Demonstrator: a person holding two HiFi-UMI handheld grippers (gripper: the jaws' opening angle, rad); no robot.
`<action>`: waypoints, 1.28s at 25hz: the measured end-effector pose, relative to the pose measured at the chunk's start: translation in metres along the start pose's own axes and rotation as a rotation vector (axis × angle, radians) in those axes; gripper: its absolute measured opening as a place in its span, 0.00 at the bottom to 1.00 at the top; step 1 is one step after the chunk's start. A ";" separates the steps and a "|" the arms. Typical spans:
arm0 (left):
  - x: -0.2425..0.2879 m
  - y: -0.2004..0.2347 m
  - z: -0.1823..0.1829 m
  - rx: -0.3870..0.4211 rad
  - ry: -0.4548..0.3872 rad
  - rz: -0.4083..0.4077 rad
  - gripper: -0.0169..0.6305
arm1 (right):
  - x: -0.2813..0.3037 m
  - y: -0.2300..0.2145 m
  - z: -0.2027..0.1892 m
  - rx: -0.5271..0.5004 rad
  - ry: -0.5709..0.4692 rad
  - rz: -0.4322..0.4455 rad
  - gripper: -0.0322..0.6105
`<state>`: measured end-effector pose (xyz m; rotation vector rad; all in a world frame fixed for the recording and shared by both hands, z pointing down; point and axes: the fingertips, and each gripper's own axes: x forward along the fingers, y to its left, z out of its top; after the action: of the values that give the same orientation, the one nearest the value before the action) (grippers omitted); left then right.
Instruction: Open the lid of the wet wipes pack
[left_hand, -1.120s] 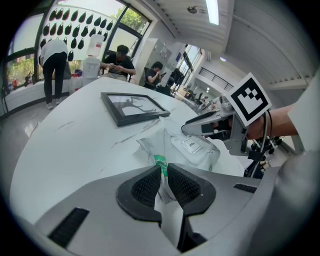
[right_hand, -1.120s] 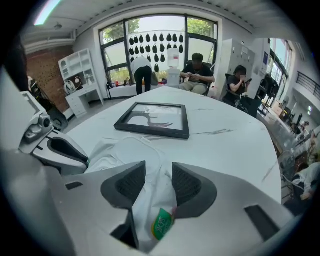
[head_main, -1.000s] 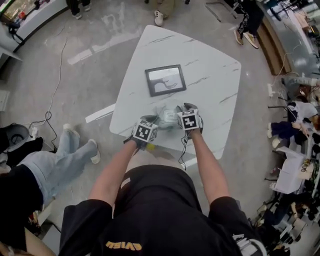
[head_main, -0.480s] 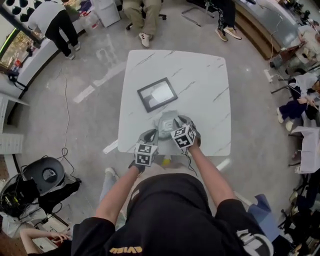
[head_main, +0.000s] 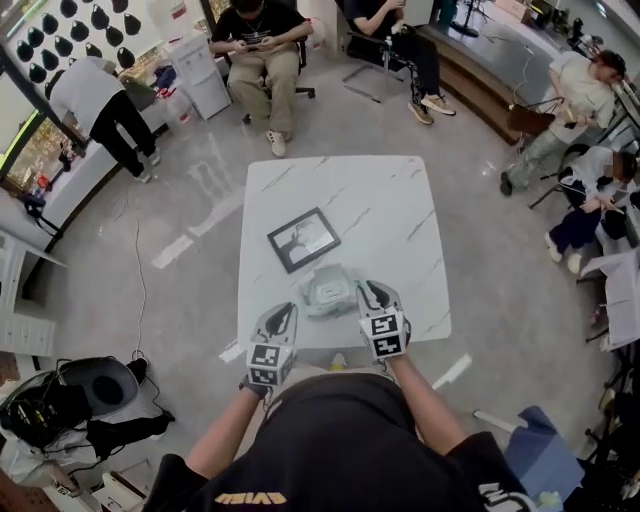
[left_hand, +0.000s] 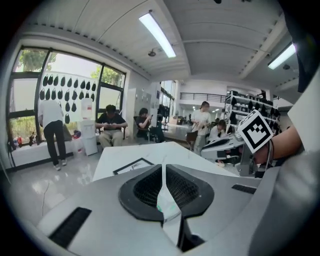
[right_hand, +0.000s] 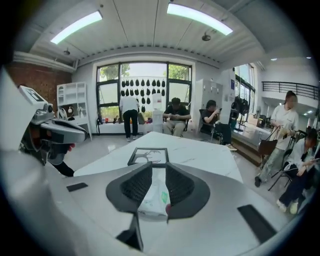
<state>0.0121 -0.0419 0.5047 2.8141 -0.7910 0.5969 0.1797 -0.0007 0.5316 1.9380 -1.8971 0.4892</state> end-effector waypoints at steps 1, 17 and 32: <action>-0.004 -0.004 0.009 0.011 -0.020 0.005 0.09 | -0.013 -0.004 0.006 0.005 -0.024 -0.004 0.18; -0.017 -0.020 0.106 0.106 -0.193 -0.020 0.09 | -0.075 -0.014 0.078 0.060 -0.213 -0.018 0.05; -0.039 -0.022 0.182 0.125 -0.303 -0.017 0.09 | -0.115 -0.010 0.151 0.072 -0.332 0.050 0.05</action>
<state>0.0540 -0.0518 0.3226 3.0678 -0.8014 0.2254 0.1837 0.0229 0.3429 2.1314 -2.1591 0.2641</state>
